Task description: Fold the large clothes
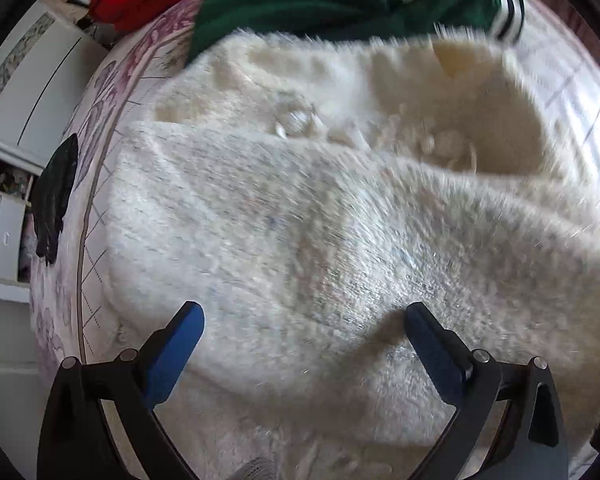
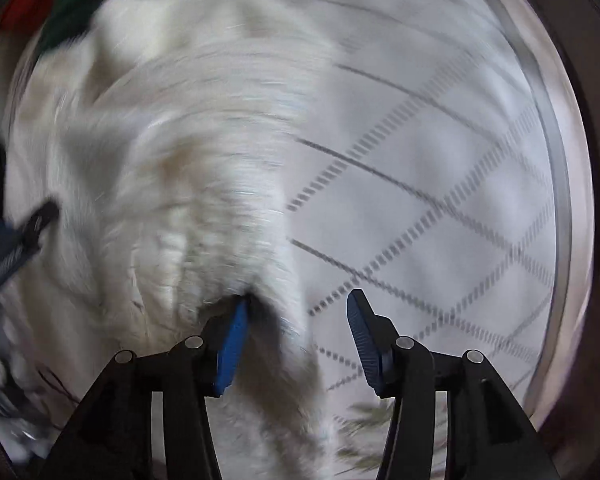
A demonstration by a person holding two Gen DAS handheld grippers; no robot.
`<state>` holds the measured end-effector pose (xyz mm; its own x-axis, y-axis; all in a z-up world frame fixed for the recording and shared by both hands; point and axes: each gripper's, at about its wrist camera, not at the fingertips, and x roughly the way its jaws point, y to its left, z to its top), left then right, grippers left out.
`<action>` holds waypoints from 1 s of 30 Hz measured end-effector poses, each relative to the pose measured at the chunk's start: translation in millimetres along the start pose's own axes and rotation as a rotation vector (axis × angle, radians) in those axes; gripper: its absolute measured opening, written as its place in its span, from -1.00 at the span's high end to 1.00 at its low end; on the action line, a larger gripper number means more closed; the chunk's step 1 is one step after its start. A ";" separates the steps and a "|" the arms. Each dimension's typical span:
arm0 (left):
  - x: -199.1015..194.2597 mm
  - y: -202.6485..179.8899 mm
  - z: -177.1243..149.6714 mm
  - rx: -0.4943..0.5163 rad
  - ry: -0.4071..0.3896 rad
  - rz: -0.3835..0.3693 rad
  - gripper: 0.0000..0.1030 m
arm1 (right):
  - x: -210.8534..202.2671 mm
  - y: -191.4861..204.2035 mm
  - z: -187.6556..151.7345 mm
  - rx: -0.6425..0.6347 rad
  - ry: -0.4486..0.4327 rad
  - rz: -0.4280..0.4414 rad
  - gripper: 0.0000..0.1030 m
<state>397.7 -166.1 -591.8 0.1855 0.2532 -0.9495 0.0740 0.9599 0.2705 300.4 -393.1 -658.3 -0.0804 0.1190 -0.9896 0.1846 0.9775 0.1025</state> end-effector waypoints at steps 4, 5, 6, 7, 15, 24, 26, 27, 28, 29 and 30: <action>11.5 -2.9 1.6 -0.005 -0.017 -0.027 -1.00 | -2.3 -14.0 23.4 0.037 -0.104 -0.005 0.31; 11.7 -1.8 2.5 -0.010 -0.014 -0.038 -1.00 | 3.1 -26.8 30.6 0.166 -0.078 0.069 0.36; 12.4 -0.8 3.2 -0.017 -0.006 -0.047 -1.00 | 12.9 -43.0 35.8 0.288 -0.037 0.123 0.48; 12.1 0.1 2.9 -0.024 -0.002 -0.050 -1.00 | 16.0 -54.0 40.6 0.342 -0.030 0.156 0.48; -25.2 45.6 -25.6 -0.114 -0.019 -0.038 -1.00 | -11.9 -59.5 -8.6 0.323 0.008 0.119 -0.33; -29.5 76.2 -84.5 -0.079 0.035 -0.029 -1.00 | 18.0 -79.1 -74.2 0.455 0.121 0.220 0.85; -32.9 83.1 -94.9 -0.065 0.026 -0.034 -1.00 | 19.5 -68.5 -86.7 0.473 0.167 0.271 0.85; -34.2 85.3 -99.0 -0.054 0.024 -0.032 -1.00 | 18.3 -60.5 -93.2 0.447 0.188 0.269 0.85; -37.4 88.3 -105.0 -0.044 0.020 -0.029 -1.00 | 15.5 -54.4 -94.9 0.410 0.200 0.234 0.84; -41.9 89.6 -110.1 -0.043 0.015 -0.032 -1.00 | 9.8 -48.2 -89.9 0.371 0.201 0.193 0.79; -46.5 91.2 -115.2 -0.043 0.008 -0.033 -1.00 | 5.8 -47.1 -88.3 0.328 0.204 0.140 0.67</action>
<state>283.0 -76.5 -541.3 0.1761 0.2216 -0.9591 0.0375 0.9721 0.2315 204.7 -423.1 -660.0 -0.2186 0.3112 -0.9248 0.5078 0.8456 0.1645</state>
